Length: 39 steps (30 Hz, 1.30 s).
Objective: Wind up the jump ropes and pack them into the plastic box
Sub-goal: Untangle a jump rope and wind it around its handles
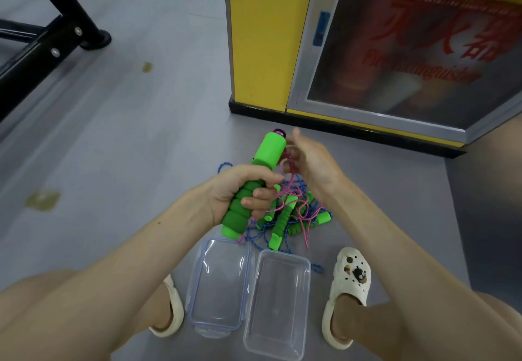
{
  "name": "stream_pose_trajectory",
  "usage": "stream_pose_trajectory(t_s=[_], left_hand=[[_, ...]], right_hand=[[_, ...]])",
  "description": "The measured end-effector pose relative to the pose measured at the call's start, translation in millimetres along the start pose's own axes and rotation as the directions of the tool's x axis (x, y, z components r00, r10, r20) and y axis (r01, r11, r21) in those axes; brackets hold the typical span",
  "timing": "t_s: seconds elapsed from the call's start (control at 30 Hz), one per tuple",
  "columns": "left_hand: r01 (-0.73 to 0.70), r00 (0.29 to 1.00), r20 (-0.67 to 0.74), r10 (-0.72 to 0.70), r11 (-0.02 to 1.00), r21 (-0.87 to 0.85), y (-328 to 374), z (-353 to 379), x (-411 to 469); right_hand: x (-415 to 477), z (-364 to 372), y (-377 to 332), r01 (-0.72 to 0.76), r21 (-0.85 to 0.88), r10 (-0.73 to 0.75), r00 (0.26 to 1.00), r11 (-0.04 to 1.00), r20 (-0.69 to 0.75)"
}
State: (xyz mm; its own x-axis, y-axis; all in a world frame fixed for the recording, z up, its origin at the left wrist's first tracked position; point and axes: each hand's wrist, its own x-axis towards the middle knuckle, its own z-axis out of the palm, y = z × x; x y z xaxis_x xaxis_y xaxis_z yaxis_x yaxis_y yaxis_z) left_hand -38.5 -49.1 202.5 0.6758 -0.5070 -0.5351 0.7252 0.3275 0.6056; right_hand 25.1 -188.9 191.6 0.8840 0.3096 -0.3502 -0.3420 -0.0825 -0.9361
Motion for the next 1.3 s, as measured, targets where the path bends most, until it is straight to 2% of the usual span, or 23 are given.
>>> stream_pose_trajectory(t_s=[0.07,0.17,0.23,0.3,0.37,0.43,0.53,0.7,0.77,0.83,0.87,0.93,1.03,1.1,1.23,1.3], left_hand=[[-0.115,0.993,-0.015,0.114,0.985,-0.129,-0.3,3.9,2.6],[-0.269,0.963,-0.086,0.255,0.932,-0.241,-0.4,10.1,7.3],[-0.324,0.945,-0.134,0.298,0.911,-0.255,-1.3,13.2,8.7],[-0.373,0.924,-0.194,0.329,0.884,-0.28,-2.1,13.8,9.9],[-0.405,0.91,-0.23,0.344,0.857,-0.318,-3.0,10.3,12.6],[-0.448,0.886,-0.272,0.376,0.844,-0.295,-3.3,6.5,13.1],[-0.469,0.85,-0.35,0.393,0.868,-0.164,-2.8,4.9,11.1],[-0.366,0.796,-0.439,0.417,0.909,0.201,-1.2,2.8,8.1],[-0.32,0.766,-0.432,0.476,0.865,0.387,2.0,1.5,8.1],[-0.222,0.754,-0.384,0.533,0.757,0.615,2.3,-5.8,10.9],[-0.171,0.764,-0.361,0.534,0.708,0.685,3.1,-7.4,10.9],[-0.091,0.828,-0.334,0.45,0.697,0.712,2.8,-9.2,10.9],[0.006,0.917,-0.288,0.276,0.713,0.701,1.5,-6.6,9.3],[-0.046,0.957,-0.201,0.21,0.793,0.608,0.4,-6.8,7.4],[-0.125,0.978,-0.133,0.158,0.966,0.227,-0.8,-6.6,3.4],[-0.152,0.986,-0.073,0.152,0.988,0.0,-4.5,-0.1,0.9]], right_hand=[[-4.5,3.1,8.2,0.034,-0.124,-0.03,0.999,0.992,0.032],[-11.9,10.0,16.8,0.009,-0.171,0.013,0.992,0.985,0.126],[-15.0,14.6,17.6,-0.022,-0.199,0.056,0.985,0.98,0.164],[-16.2,17.0,20.0,-0.028,-0.305,0.091,0.976,0.952,0.196],[-19.3,18.8,19.5,0.009,-0.422,0.105,0.963,0.906,0.248],[-20.1,18.7,21.5,0.029,-0.45,0.116,0.949,0.892,0.292],[-17.2,15.7,26.3,0.074,-0.514,0.128,0.929,0.855,0.347],[-15.2,9.7,27.3,0.153,-0.665,0.142,0.919,0.731,0.368],[-14.7,4.8,20.4,0.172,-0.674,0.107,0.93,0.718,0.352],[-14.4,-1.3,11.8,0.195,-0.632,0.044,0.939,0.75,0.342],[-14.5,-4.4,7.4,0.197,-0.604,0.015,0.945,0.772,0.328],[-13.9,-10.3,0.7,0.191,-0.545,-0.03,0.956,0.816,0.291],[-10.1,-15.0,-0.5,0.221,-0.542,-0.085,0.96,0.811,0.265],[-9.5,-14.7,2.2,0.229,-0.572,-0.086,0.96,0.788,0.265],[-11.8,-12.9,2.9,0.174,-0.383,-0.097,0.972,0.907,0.213],[-13.0,-11.9,1.3,0.145,-0.278,-0.093,0.977,0.95,0.192]])
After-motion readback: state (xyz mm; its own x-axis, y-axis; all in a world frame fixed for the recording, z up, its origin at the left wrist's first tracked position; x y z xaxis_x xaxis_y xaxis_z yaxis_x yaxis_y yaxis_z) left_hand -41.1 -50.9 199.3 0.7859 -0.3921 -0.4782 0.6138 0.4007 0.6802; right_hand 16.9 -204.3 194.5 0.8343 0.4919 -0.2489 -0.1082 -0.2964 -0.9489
